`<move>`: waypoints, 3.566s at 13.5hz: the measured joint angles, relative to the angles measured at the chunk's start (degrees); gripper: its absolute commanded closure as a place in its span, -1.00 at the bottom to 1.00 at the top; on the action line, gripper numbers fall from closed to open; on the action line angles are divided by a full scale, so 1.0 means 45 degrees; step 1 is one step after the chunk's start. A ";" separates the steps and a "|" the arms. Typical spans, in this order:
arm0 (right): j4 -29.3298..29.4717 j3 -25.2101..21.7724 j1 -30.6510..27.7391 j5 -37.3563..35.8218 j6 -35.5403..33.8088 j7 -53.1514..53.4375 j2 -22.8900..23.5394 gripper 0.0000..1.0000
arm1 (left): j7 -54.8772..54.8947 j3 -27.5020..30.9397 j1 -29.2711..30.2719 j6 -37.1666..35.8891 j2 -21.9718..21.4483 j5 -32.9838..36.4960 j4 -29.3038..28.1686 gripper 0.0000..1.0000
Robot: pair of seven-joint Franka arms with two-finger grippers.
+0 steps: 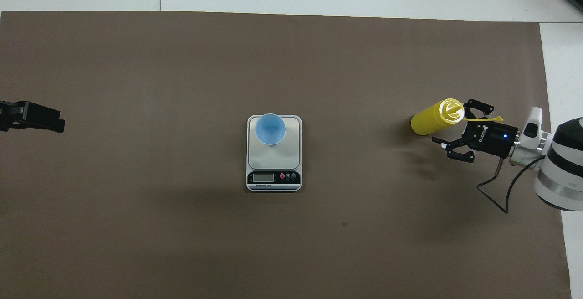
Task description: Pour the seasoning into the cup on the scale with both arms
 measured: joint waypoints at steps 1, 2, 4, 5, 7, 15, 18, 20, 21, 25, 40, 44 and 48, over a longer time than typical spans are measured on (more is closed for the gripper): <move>0.0000 -0.0025 -0.0180 -0.0754 0.0004 0.0008 -0.0086 -1.00 | 0.0000 0.0000 0.0000 0.0000 0.0000 0.0000 0.0000 -1.00; 0.0006 -0.0052 -0.0359 -0.1432 0.0009 0.0068 -0.0180 -1.00 | 0.0000 0.0000 0.0000 0.0000 0.0000 0.0000 0.0000 -1.00; 0.0069 -0.0096 -0.0664 -0.2688 0.0160 0.0347 -0.0401 -1.00 | 0.0000 0.0000 0.0000 0.0000 0.0000 0.0000 0.0000 -1.00; 0.0133 -0.0104 -0.0788 -0.3417 0.0436 0.0523 -0.0567 -1.00 | 0.0000 0.0000 0.0000 0.0000 0.0000 0.0000 0.0000 -1.00; 0.0355 -0.0137 -0.0905 -0.4806 0.0821 0.1029 -0.0999 -1.00 | 0.0000 0.0000 0.0000 0.0000 0.0000 0.0000 0.0000 -1.00; 0.1414 0.0084 -0.0768 -1.0423 0.0846 0.7347 -0.3429 -1.00 | 0.0000 0.0000 0.0000 0.0000 0.0000 0.0000 0.0000 -1.00; 0.1729 0.0256 -0.0011 -1.2535 0.0726 1.0557 -0.3952 -1.00 | 0.0000 0.0000 0.0000 0.0000 0.0000 0.0000 0.0000 -1.00; 0.2067 0.0294 0.0652 -1.3339 0.0079 1.3254 -0.3978 -1.00 | 0.0000 0.0000 0.0000 0.0000 0.0000 0.0000 0.0000 -1.00; 0.2302 0.0306 0.1013 -1.3857 -0.0350 1.4854 -0.3979 -1.00 | 0.0000 0.0000 0.0000 0.0000 0.0000 0.0000 0.0000 -1.00; 0.4011 0.0356 0.2645 -1.5284 -0.2626 2.1792 -0.3962 -1.00 | 0.0000 0.0000 0.0000 0.0000 0.0000 0.0000 0.0000 -1.00; 0.7943 0.0315 0.4402 -1.6493 -0.6477 3.2893 -0.2882 -1.00 | 0.0000 0.0000 0.0000 0.0000 0.0000 0.0000 0.0000 -1.00; 0.7641 0.0287 0.3605 -1.5716 -0.6504 3.2129 -0.3121 -1.00 | 0.0000 0.0000 0.0000 0.0000 0.0000 0.0000 0.0000 -1.00; 0.7577 0.0330 0.3563 -1.5711 -0.6504 3.1988 -0.3122 -1.00 | 0.0000 0.0000 0.0000 0.0000 0.0000 0.0000 0.0000 -1.00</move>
